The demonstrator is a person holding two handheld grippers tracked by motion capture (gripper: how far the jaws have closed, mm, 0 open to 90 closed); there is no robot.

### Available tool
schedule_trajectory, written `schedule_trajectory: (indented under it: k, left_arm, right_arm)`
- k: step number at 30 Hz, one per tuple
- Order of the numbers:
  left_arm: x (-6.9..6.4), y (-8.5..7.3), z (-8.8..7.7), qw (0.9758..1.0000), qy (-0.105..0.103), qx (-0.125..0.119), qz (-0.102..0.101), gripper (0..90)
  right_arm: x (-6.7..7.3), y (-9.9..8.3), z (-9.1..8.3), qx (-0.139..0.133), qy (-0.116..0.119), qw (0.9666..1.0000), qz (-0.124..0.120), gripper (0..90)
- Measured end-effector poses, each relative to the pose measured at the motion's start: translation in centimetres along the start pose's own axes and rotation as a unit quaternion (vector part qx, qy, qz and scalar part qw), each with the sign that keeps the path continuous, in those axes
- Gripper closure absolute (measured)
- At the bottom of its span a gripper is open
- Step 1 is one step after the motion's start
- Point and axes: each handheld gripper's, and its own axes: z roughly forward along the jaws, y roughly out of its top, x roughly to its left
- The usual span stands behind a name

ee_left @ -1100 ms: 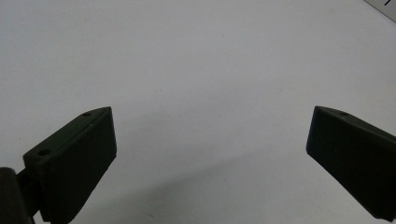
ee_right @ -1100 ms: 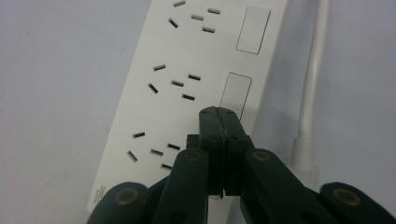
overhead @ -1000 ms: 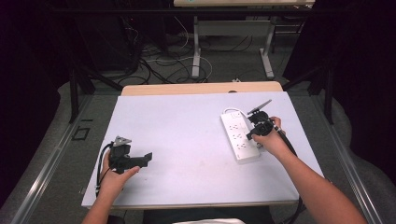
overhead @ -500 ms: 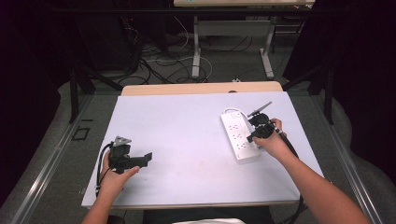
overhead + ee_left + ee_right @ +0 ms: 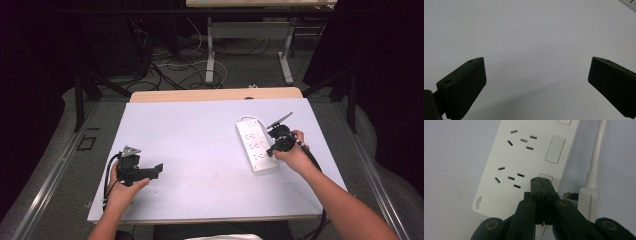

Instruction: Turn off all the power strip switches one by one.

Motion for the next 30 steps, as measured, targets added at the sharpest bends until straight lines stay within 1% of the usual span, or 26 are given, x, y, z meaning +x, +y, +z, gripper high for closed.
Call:
schedule_trajectory:
  k: [1,2,3,5,6,7,8,10,11,12,14,15,17,19,20,21,22,25,27,28,30]
  left_arm:
    - [-0.01,0.0,0.0,1.0,0.0,0.0,0.0,1.8]
    - [-0.01,0.0,0.0,1.0,0.0,0.0,0.0,1.8]
    - [-0.01,0.0,0.0,1.0,0.0,0.0,0.0,1.8]
    - [-0.01,-0.01,0.01,1.0,0.0,0.0,-0.001,1.8]
    - [-0.01,-0.01,0.02,1.0,0.0,0.001,-0.001,1.8]
    - [0.0,-0.01,0.02,1.0,0.0,0.001,-0.001,1.8]
    - [0.0,-0.01,0.02,1.0,0.0,0.001,-0.001,1.8]
    - [-0.01,-0.01,0.01,1.0,0.0,0.0,-0.001,1.8]
    - [-0.01,-0.02,0.01,1.0,0.0,0.0,-0.001,1.8]
    - [-0.01,-0.02,0.0,1.0,0.0,0.0,-0.001,1.8]
    - [0.0,-0.02,0.01,1.0,0.0,-0.001,-0.001,1.8]
    - [-0.01,-0.02,0.0,1.0,0.0,0.0,-0.001,1.8]
    - [0.0,-0.02,0.02,1.0,0.0,0.001,0.0,1.8]
    - [-0.01,-0.02,0.03,1.0,0.0,0.001,-0.001,1.8]
    - [-0.02,-0.02,0.03,1.0,0.001,0.0,-0.001,1.8]
    - [-0.02,-0.02,0.01,1.0,0.0,0.0,-0.001,1.8]
    - [-0.02,-0.02,0.01,1.0,0.0,0.0,-0.001,1.8]
    - [-0.03,-0.03,0.02,1.0,0.0,0.001,-0.001,1.8]
    - [-0.04,-0.02,0.03,1.0,0.0,0.0,0.0,1.8]
    - [-0.05,-0.02,0.04,1.0,0.0,0.0,0.0,1.8]
    - [-0.05,-0.02,0.04,1.0,0.0,0.0,0.0,1.8]
  right_arm:
    - [-0.04,-0.12,0.2,-0.018,0.008,0.9998,0.002,90.0]
    - [-0.1,-0.08,-0.01,-0.003,0.001,1.0,-0.004,90.0]
    - [-0.03,-0.15,0.07,-0.008,0.001,1.0,0.003,90.0]
    - [-0.04,-0.15,0.02,-0.006,0.001,1.0,0.001,90.0]
    - [-0.03,-0.24,0.22,-0.021,0.007,0.9997,0.003,90.0]
    - [-0.02,-0.19,0.11,-0.013,0.002,0.9999,-0.002,90.0]
    - [-0.01,-0.21,0.1,-0.013,0.002,0.9999,-0.001,90.0]
    - [-0.09,-0.19,-0.04,-0.003,0.0,1.0,-0.006,90.0]
    - [-0.07,-0.22,-0.04,-0.005,0.001,1.0,-0.004,90.0]
    - [-0.01,-0.3,0.12,-0.018,0.004,0.9998,0.001,90.0]
    - [0.03,-0.32,0.12,-0.018,0.005,0.9998,0.001,90.0]
    - [0.03,-0.36,0.06,-0.017,0.009,0.9998,-0.001,90.0]
    - [0.08,-0.35,0.06,-0.016,0.003,0.9999,-0.002,90.0]
    - [0.11,-0.35,0.08,-0.015,0.004,0.9999,-0.001,90.0]
    - [0.1,-0.33,-0.02,-0.01,0.003,0.9999,-0.003,90.0]
    - [0.1,-0.37,0.02,-0.016,0.01,0.9998,-0.002,90.0]
    - [0.14,-0.42,0.17,-0.025,0.01,0.9996,0.004,90.0]
    - [0.15,-0.5,0.07,-0.02,0.004,0.9997,0.008,90.0]
    - [-0.11,-0.55,0.09,-0.024,0.006,0.9997,-0.008,90.0]
    - [0.13,-0.54,0.03,-0.018,0.005,0.9998,0.008,90.0]
    - [0.15,-0.54,0.01,-0.017,0.005,0.9998,0.011,90.0]
